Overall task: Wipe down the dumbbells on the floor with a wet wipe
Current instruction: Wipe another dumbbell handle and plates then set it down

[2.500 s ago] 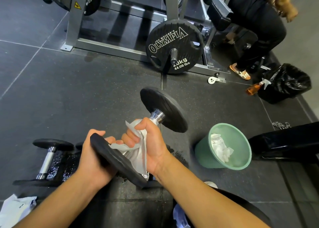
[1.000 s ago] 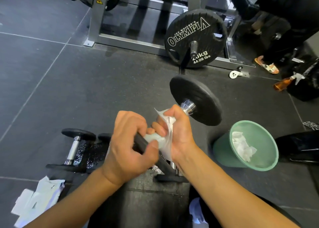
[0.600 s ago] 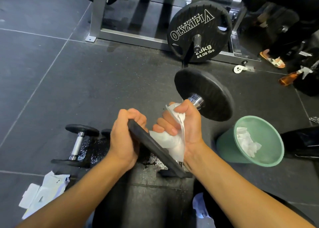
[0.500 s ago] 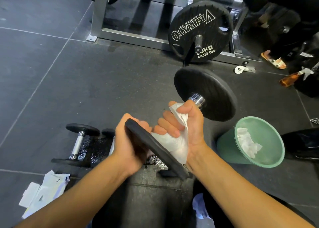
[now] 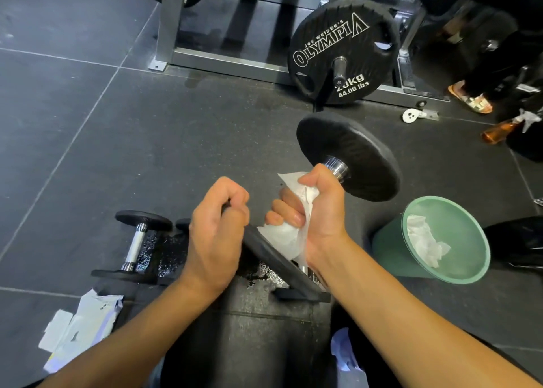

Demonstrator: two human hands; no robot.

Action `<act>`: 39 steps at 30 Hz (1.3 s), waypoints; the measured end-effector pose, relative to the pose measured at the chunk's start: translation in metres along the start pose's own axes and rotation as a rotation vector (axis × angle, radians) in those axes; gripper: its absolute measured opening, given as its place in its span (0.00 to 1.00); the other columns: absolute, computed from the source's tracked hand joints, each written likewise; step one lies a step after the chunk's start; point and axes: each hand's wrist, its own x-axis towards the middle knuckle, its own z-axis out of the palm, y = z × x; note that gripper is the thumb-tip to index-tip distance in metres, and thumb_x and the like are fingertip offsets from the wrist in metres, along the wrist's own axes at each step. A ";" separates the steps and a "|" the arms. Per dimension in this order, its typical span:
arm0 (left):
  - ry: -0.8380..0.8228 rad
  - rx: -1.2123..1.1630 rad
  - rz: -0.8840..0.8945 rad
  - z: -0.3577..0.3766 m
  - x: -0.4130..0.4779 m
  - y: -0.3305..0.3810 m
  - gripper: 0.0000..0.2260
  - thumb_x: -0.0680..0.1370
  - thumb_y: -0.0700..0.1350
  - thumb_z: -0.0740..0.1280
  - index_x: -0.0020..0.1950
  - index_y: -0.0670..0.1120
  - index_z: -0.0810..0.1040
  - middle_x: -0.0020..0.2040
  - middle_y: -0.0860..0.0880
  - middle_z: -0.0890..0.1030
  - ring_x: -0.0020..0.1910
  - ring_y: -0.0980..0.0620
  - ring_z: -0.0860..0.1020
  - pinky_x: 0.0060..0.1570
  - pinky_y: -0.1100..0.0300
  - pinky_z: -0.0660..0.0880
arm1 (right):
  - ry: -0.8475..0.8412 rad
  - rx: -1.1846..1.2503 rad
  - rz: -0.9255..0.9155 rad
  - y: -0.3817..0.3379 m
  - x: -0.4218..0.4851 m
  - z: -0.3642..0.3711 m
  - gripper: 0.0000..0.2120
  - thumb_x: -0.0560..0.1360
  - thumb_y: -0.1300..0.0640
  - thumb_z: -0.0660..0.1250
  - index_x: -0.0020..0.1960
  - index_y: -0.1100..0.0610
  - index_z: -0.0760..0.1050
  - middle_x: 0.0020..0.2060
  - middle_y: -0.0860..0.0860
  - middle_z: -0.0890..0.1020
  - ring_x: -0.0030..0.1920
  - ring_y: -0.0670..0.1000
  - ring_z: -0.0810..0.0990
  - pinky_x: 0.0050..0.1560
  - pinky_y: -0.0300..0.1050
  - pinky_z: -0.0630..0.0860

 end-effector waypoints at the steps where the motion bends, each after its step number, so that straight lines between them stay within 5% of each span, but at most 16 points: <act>1: -0.045 0.127 0.148 -0.002 0.000 0.005 0.06 0.73 0.45 0.60 0.39 0.44 0.67 0.37 0.42 0.68 0.38 0.43 0.65 0.39 0.45 0.66 | 0.021 0.007 -0.014 0.001 0.002 -0.001 0.11 0.65 0.54 0.60 0.30 0.52 0.57 0.24 0.50 0.54 0.29 0.51 0.50 0.28 0.43 0.60; 5: -0.117 0.453 0.653 0.004 -0.005 0.014 0.08 0.69 0.42 0.66 0.34 0.39 0.70 0.36 0.45 0.73 0.39 0.45 0.70 0.44 0.49 0.67 | 0.128 0.064 -0.006 0.002 0.009 -0.004 0.12 0.65 0.55 0.63 0.32 0.53 0.59 0.27 0.51 0.55 0.34 0.52 0.52 0.31 0.43 0.62; 8: -0.101 0.515 0.739 0.011 -0.007 0.012 0.08 0.65 0.41 0.67 0.31 0.39 0.70 0.33 0.45 0.73 0.36 0.44 0.70 0.44 0.47 0.66 | 0.195 0.119 0.020 -0.001 0.014 -0.005 0.12 0.67 0.57 0.64 0.33 0.54 0.60 0.26 0.51 0.60 0.28 0.51 0.59 0.33 0.43 0.63; 16: -0.006 0.246 0.282 0.004 0.001 -0.002 0.05 0.67 0.42 0.61 0.36 0.43 0.65 0.35 0.43 0.69 0.36 0.42 0.67 0.36 0.47 0.65 | 0.201 0.110 -0.057 -0.009 0.018 -0.012 0.10 0.71 0.60 0.68 0.37 0.56 0.68 0.28 0.52 0.67 0.27 0.50 0.67 0.28 0.41 0.70; 21: 0.053 -0.148 -0.073 0.000 0.010 -0.007 0.06 0.69 0.45 0.63 0.33 0.48 0.67 0.34 0.44 0.67 0.35 0.44 0.62 0.36 0.48 0.58 | 0.031 0.130 -0.115 -0.020 0.012 -0.006 0.11 0.77 0.60 0.65 0.37 0.55 0.70 0.25 0.50 0.67 0.22 0.47 0.68 0.24 0.39 0.70; 25: 0.073 -0.579 -0.466 0.003 0.014 -0.005 0.13 0.63 0.43 0.64 0.32 0.47 0.58 0.32 0.46 0.60 0.37 0.44 0.53 0.41 0.47 0.50 | -0.142 0.196 -0.097 -0.023 0.010 -0.010 0.11 0.74 0.61 0.67 0.36 0.51 0.70 0.25 0.46 0.65 0.23 0.44 0.65 0.27 0.36 0.65; 30: 0.073 -0.771 -0.795 0.008 0.005 -0.008 0.12 0.64 0.44 0.60 0.32 0.51 0.55 0.33 0.50 0.55 0.36 0.49 0.51 0.35 0.55 0.55 | -0.400 0.193 0.010 -0.026 0.004 -0.014 0.12 0.70 0.56 0.70 0.32 0.51 0.70 0.22 0.45 0.66 0.21 0.45 0.63 0.28 0.34 0.64; 34: 0.114 -0.635 -0.817 0.008 0.002 -0.012 0.15 0.65 0.44 0.59 0.37 0.51 0.51 0.37 0.51 0.51 0.37 0.48 0.49 0.36 0.55 0.51 | -0.254 0.117 0.037 -0.021 0.004 -0.012 0.17 0.73 0.55 0.70 0.32 0.50 0.64 0.22 0.45 0.55 0.25 0.46 0.52 0.27 0.35 0.62; 39: 0.169 -0.585 -0.544 0.009 0.005 -0.005 0.09 0.68 0.44 0.60 0.30 0.48 0.61 0.32 0.46 0.60 0.35 0.45 0.53 0.35 0.50 0.53 | 0.005 0.155 -0.067 -0.016 0.012 -0.007 0.16 0.77 0.59 0.66 0.34 0.52 0.64 0.23 0.46 0.60 0.21 0.44 0.59 0.23 0.37 0.62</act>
